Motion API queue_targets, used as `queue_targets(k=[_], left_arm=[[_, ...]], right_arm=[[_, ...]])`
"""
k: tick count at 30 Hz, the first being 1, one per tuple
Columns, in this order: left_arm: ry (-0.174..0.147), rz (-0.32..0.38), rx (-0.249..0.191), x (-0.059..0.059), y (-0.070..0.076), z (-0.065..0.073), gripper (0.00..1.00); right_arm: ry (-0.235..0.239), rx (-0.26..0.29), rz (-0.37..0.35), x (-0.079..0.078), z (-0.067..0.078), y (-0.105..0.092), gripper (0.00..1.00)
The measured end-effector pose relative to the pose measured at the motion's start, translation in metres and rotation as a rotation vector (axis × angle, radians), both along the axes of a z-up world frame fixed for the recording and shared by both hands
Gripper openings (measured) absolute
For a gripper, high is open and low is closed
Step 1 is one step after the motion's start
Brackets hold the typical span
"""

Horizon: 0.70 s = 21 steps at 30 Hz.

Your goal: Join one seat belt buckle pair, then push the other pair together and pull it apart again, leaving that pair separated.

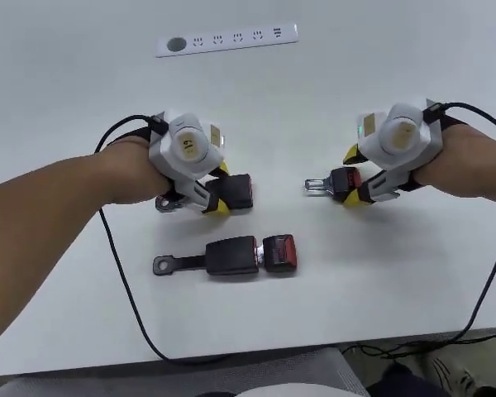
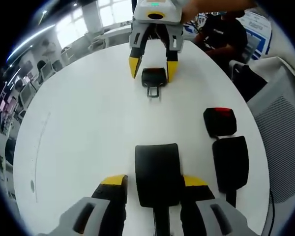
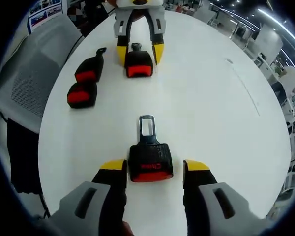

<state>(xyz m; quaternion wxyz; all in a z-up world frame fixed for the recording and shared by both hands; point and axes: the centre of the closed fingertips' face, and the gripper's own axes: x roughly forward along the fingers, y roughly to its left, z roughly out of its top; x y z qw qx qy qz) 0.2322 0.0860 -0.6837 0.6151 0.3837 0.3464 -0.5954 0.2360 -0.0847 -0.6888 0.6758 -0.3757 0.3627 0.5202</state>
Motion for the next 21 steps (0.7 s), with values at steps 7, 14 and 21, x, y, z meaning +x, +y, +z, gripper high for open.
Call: queue_targets(k=[7, 14, 21], left_arm=[[-0.043, 0.101, -0.128, 0.002, 0.006, 0.036, 0.47], [-0.076, 0.217, -0.191, -0.034, 0.01, 0.05, 0.63], [-0.075, 0.333, -0.201, -0.069, 0.022, 0.048, 0.82]], right_arm=[[-0.02, 0.092, -0.116, -0.016, 0.027, 0.004, 0.49], [-0.067, 0.182, -0.207, -0.046, 0.05, 0.018, 0.67], [-0.065, 0.241, -0.276, -0.077, 0.055, 0.026, 0.77]])
